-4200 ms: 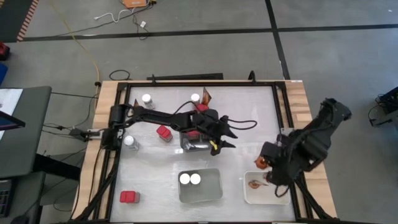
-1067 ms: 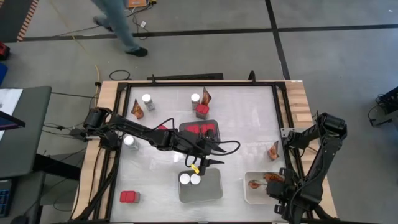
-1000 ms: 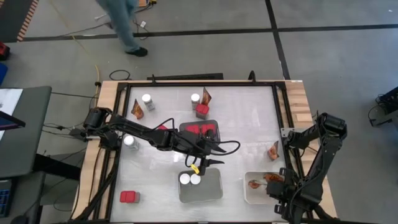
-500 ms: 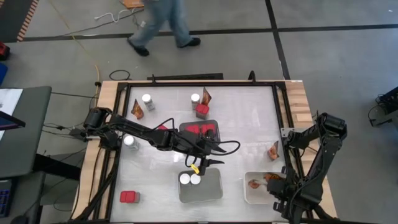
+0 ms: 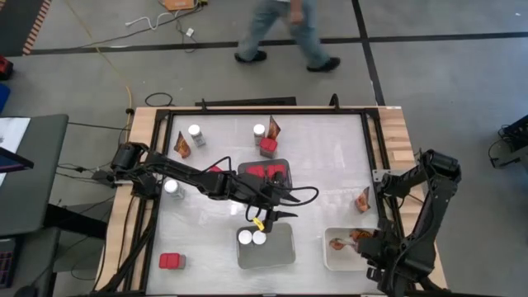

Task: Sort spices by type
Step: Put the orange seasoning pack into the white bin, then put the red seasoning can into the black bin

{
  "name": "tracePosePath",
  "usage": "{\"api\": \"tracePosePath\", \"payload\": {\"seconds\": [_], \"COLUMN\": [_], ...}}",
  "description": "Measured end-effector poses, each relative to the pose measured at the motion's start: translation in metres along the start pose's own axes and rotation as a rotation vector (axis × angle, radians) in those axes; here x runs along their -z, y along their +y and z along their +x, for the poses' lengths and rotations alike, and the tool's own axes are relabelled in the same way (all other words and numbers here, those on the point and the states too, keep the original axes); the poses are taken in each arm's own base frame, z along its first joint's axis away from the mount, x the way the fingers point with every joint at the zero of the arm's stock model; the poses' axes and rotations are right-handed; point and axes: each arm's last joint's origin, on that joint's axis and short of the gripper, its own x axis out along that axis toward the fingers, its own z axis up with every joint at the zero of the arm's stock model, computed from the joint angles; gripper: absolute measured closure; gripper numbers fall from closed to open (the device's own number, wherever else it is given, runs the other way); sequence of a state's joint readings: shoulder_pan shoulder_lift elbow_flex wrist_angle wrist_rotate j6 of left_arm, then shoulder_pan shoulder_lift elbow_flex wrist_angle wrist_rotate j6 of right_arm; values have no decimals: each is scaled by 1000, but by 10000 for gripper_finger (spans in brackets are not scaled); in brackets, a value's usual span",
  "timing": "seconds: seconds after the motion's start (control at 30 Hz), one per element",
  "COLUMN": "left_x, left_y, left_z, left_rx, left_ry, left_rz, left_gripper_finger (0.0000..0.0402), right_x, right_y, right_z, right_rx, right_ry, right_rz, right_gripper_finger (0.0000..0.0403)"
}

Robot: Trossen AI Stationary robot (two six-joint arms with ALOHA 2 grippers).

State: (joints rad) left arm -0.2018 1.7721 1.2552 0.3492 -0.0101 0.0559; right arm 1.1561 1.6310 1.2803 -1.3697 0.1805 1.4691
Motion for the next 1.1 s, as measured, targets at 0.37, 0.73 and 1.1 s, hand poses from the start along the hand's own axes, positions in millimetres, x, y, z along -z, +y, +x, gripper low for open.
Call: {"api": "tracePosePath", "payload": {"seconds": [0.37,0.73,1.1], "left_x": [7,0,-24], "left_y": [10,29,26], "left_z": [0,-13,-64], "left_rx": [-24,-69,-140], "left_ry": [64,111,282], "left_rz": [-39,-102,-162], "left_gripper_finger": [212,212,212], "right_x": [-12,-42,-54], "right_y": [-9,-14,-41], "right_z": [-42,-45,7], "right_rx": [33,136,275], "right_ry": [-201,-698,-1123], "right_rz": [128,33,145], "right_gripper_finger": [189,205,257]}}
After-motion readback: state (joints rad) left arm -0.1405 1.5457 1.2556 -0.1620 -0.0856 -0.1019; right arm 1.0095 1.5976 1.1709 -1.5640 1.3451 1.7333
